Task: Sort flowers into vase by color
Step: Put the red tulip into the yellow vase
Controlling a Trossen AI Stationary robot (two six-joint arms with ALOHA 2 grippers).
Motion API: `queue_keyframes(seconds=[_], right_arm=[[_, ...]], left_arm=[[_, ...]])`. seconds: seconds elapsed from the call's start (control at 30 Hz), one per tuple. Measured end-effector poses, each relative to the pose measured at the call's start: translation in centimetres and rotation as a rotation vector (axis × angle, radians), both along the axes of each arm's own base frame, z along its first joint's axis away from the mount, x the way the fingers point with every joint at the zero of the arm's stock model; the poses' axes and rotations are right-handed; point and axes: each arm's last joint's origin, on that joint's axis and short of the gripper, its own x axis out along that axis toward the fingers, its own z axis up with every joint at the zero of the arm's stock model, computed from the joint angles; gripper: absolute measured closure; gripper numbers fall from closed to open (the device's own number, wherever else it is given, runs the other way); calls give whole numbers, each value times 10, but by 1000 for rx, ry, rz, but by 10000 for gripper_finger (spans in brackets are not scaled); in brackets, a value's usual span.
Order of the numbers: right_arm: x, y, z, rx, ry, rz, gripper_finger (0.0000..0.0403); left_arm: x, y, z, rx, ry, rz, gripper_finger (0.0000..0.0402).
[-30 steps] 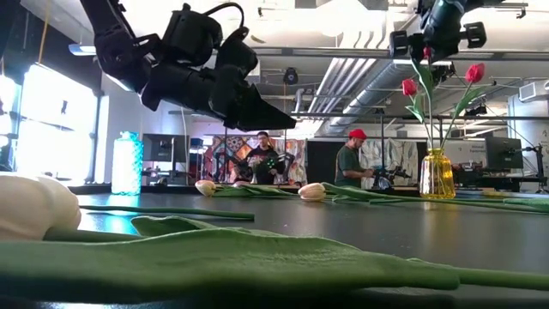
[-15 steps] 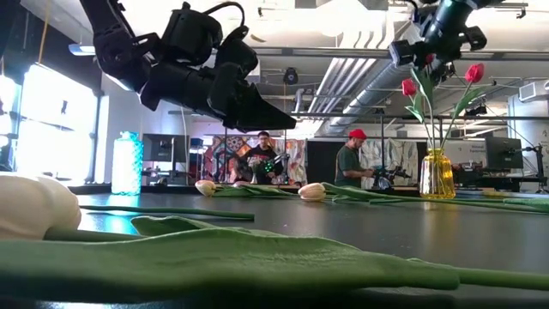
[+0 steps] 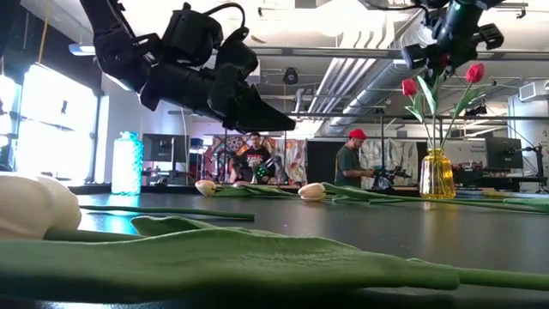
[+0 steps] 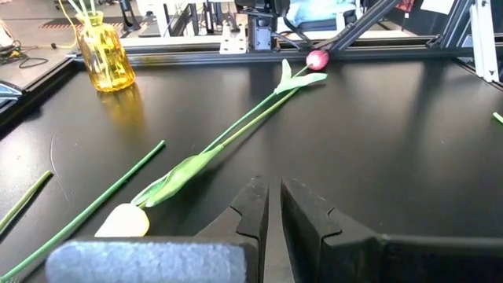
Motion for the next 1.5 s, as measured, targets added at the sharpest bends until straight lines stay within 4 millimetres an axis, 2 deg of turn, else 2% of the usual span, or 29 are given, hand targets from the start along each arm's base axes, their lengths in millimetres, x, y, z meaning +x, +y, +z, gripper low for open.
queue_keyframes(seconds=[0.23,0.5,0.83,1.13,1.23,1.5], right_arm=[[-14,14,19,-94,-82,19,253],[-27,31,35,-134,-161,156,253],[-26,33,33,-83,-155,264,253],[-32,37,60,-264,-214,323,253],[-33,38,56,-241,-197,299,253],[-27,34,31,-64,-105,267,253]], left_arm=[[0,1,0,1,4,6,376],[0,1,0,6,4,12,376],[0,2,-1,-28,7,31,376],[0,2,-1,-26,9,37,376],[0,2,-1,-26,14,39,376],[0,2,-1,-25,13,40,376]])
